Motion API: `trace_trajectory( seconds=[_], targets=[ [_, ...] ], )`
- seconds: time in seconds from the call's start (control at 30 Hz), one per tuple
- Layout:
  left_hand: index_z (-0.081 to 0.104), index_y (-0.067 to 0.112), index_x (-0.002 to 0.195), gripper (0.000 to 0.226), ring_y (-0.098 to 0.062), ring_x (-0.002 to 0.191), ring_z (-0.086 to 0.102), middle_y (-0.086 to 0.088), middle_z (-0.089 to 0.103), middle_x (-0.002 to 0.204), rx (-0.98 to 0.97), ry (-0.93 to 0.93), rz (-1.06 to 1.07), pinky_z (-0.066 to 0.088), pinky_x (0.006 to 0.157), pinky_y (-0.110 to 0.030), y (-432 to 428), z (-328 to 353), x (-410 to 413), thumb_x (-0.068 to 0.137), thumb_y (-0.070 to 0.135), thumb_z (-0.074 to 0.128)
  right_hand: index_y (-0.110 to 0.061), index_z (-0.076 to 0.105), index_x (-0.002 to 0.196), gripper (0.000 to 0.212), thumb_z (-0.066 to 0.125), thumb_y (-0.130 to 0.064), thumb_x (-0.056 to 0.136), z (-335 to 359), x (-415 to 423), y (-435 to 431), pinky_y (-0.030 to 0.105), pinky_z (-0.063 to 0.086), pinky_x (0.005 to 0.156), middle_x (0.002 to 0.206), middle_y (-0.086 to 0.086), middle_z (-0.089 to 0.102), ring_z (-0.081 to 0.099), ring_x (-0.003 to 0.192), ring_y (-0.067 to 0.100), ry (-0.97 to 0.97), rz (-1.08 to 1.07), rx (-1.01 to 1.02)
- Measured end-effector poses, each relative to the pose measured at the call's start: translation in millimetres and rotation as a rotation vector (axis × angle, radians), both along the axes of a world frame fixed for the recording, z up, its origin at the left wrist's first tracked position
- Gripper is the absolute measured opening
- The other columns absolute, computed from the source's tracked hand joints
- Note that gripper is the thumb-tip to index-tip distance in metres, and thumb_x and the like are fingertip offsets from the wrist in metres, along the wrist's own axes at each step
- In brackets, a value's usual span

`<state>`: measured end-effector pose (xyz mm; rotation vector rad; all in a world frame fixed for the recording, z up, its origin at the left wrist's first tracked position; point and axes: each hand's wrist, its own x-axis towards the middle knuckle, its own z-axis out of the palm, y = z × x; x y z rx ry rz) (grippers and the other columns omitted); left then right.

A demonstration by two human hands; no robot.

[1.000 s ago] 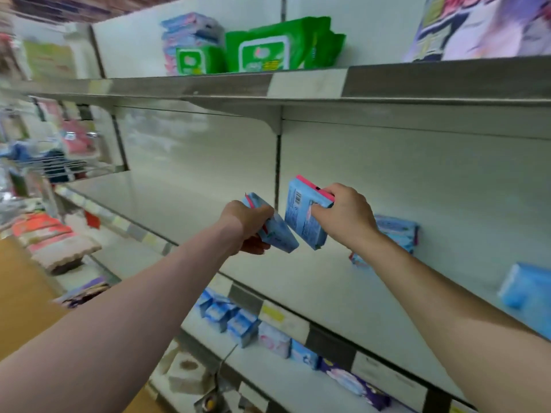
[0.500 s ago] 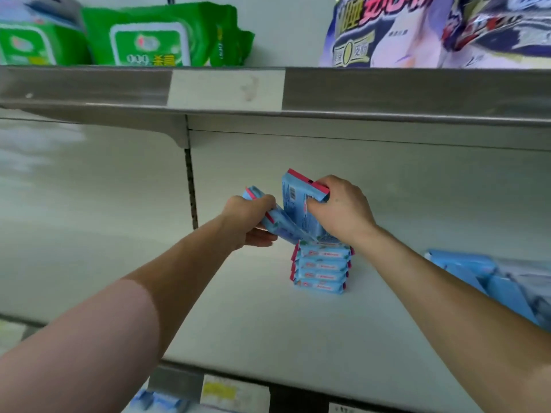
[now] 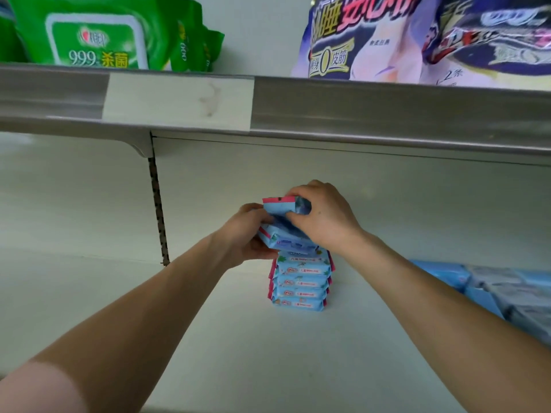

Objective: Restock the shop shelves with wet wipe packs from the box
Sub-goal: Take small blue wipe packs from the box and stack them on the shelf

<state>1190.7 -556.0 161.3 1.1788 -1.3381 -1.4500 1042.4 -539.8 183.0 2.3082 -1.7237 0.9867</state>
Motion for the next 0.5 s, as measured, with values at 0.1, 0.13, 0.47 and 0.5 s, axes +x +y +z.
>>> trace_trajectory(
  seconds=[0.1,0.13,0.47,0.5],
  targets=[
    [0.058,0.004,0.121,0.043,-0.034,0.097,0.068,-0.022,0.067,0.111,0.054,0.2,-0.033,0.054,0.087,-0.049,-6,-3,2,0.094,0.026,0.034,-0.019,0.065,0.112,0.028,0.066,-0.024,0.085,2,3,1,0.026,0.041,0.079,0.109,0.0,0.055,0.052,0.1,0.016,-0.009,0.084,0.017],
    [0.061,0.005,0.118,0.047,-0.035,0.101,0.066,-0.023,0.066,0.114,0.064,0.244,-0.046,0.052,0.09,-0.05,-7,-2,2,0.096,0.034,0.033,-0.02,0.065,0.112,0.029,0.066,-0.025,0.084,3,4,1,0.027,0.042,0.082,0.111,-0.001,0.054,0.052,0.101,0.015,-0.01,0.113,0.044],
    [0.064,0.012,0.102,0.03,-0.022,0.074,0.068,-0.011,0.073,0.088,0.097,0.22,-0.035,0.056,0.058,-0.026,-15,-14,10,0.094,0.029,0.041,-0.002,0.066,0.106,0.028,0.051,-0.023,0.096,15,-24,-7,0.037,0.049,0.093,0.104,0.012,0.067,0.061,0.101,0.025,-0.527,0.037,0.377],
    [0.064,0.012,0.1,0.029,-0.021,0.072,0.068,-0.01,0.072,0.085,0.1,0.224,-0.042,0.055,0.057,-0.025,-15,-13,9,0.094,0.03,0.041,-0.002,0.066,0.101,0.027,0.054,-0.025,0.094,13,-30,-9,0.034,0.052,0.084,0.093,0.012,0.067,0.063,0.09,0.023,-0.562,0.004,0.468]
  ],
)
